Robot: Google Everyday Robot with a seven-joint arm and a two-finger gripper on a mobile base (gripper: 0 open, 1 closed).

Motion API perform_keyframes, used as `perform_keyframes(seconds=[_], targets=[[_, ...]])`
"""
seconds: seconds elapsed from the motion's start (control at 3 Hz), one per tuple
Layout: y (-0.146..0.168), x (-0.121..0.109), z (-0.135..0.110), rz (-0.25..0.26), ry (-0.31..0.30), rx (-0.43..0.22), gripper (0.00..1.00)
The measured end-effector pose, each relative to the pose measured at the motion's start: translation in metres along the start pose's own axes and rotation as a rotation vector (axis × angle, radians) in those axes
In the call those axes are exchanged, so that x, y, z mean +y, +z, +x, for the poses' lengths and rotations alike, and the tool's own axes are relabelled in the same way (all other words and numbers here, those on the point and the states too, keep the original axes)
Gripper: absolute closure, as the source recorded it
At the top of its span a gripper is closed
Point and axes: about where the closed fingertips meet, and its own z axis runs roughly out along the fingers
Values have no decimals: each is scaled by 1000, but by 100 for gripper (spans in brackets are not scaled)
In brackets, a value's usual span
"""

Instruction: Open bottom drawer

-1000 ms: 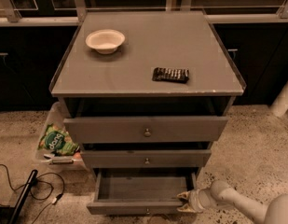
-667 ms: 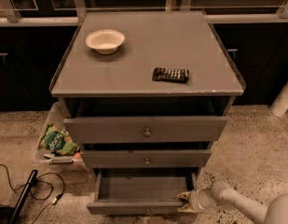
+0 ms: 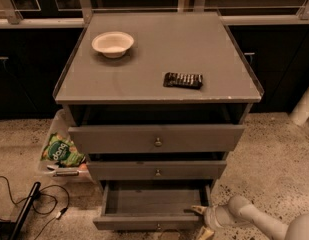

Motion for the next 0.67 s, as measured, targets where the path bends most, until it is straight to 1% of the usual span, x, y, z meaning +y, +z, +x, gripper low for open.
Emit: perform_keyframes(seconds=[0.33, 0.67], targets=[[-8, 36, 15, -22, -4, -13, 100], [-11, 33, 11, -22, -4, -13, 100]])
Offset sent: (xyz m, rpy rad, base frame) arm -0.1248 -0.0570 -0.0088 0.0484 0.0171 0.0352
